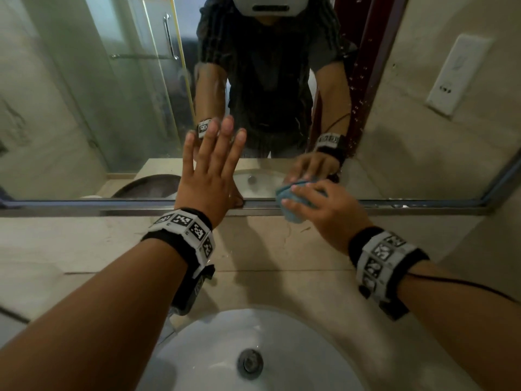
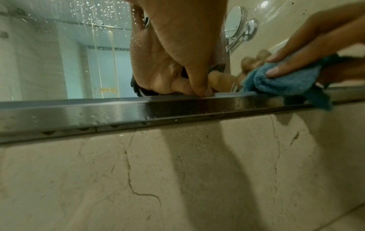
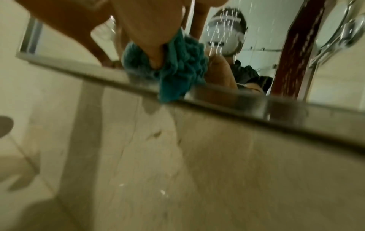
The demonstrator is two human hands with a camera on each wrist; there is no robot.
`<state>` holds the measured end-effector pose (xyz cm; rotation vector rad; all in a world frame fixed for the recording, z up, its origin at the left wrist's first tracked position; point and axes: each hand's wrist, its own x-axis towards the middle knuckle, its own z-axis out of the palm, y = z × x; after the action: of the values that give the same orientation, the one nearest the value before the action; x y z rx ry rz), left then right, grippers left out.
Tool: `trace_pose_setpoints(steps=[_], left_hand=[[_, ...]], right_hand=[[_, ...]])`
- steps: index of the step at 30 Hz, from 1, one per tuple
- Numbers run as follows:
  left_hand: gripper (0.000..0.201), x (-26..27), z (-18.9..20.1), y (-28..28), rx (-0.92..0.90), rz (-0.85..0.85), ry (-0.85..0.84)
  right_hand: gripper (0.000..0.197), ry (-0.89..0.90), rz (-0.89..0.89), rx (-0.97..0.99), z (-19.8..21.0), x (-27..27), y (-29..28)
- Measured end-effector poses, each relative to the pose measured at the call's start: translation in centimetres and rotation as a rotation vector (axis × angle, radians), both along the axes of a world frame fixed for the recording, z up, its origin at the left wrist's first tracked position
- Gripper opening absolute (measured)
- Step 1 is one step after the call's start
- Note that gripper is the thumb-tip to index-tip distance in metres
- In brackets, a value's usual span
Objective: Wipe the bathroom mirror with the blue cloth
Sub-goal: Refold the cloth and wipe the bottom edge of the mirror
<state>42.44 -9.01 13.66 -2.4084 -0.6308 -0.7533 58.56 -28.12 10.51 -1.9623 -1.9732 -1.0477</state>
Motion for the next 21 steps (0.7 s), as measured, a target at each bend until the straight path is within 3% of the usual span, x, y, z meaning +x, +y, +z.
trace_pose_setpoints(steps=[5,7,10,12,15,17,21], left_hand=[[0.134,-0.1,0.0,-0.2,-0.008,0.000,-0.001],[0.132,0.0,-0.2,0.0,-0.025,-0.022,-0.010],[0.130,0.0,-0.3,0.0,-0.035,-0.025,-0.013],[0.131,0.0,-0.2,-0.2,-0.027,-0.009,-0.005],[0.132,0.1,-0.3,-0.4,-0.012,0.007,-0.007],[0.133,0.1,-0.3,-0.4,-0.010,-0.003,-0.020],[0.135,0.1,-0.5,0.2,-0.027,-0.032,-0.003]], right_hand=[[0.042,0.173,-0.037,0.342,7.0,-0.9,2.7],[0.041,0.242,-0.058,0.420,7.1,-1.7,4.0],[0.043,0.163,-0.008,0.240,2.5,-1.8,3.7],[0.057,0.076,0.020,0.074,-0.1,-1.2,1.5],[0.049,0.067,0.014,0.009,1.1,-0.2,-0.4],[0.033,0.122,-0.014,0.108,4.1,-0.3,0.1],[0.035,0.193,-0.099,0.434,7.1,-0.7,2.6]])
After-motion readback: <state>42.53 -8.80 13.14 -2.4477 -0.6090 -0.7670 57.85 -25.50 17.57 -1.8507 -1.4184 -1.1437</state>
